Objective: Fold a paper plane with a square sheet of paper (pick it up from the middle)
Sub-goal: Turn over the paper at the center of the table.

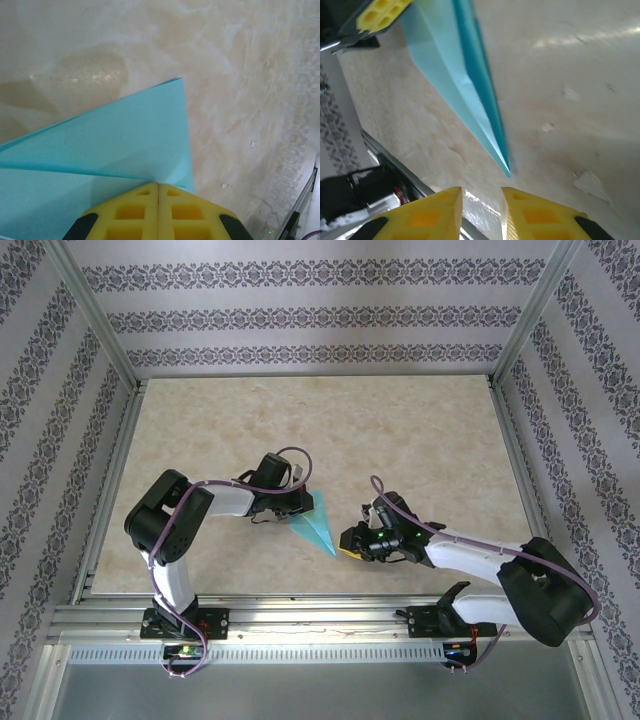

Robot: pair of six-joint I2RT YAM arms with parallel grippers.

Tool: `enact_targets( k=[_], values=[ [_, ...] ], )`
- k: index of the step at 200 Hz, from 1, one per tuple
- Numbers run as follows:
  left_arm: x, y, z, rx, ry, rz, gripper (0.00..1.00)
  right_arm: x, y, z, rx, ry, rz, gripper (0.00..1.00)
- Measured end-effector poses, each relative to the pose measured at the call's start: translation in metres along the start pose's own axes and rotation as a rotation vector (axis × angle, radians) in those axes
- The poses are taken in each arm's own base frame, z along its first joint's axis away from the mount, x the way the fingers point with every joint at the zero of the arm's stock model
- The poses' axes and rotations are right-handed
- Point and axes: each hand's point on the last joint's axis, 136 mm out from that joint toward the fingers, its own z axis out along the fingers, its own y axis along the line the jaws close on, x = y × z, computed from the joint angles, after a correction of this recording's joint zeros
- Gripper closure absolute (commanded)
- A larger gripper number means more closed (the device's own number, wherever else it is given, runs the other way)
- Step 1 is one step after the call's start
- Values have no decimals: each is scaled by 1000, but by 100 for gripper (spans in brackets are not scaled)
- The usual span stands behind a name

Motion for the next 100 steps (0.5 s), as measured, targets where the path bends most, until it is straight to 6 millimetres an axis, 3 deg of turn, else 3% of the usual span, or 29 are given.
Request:
enact_targets(
  k=[100],
  values=[
    [-1,4,-4,-1,-43,-73,97,16,-16,21,72,69,115,70]
  ],
)
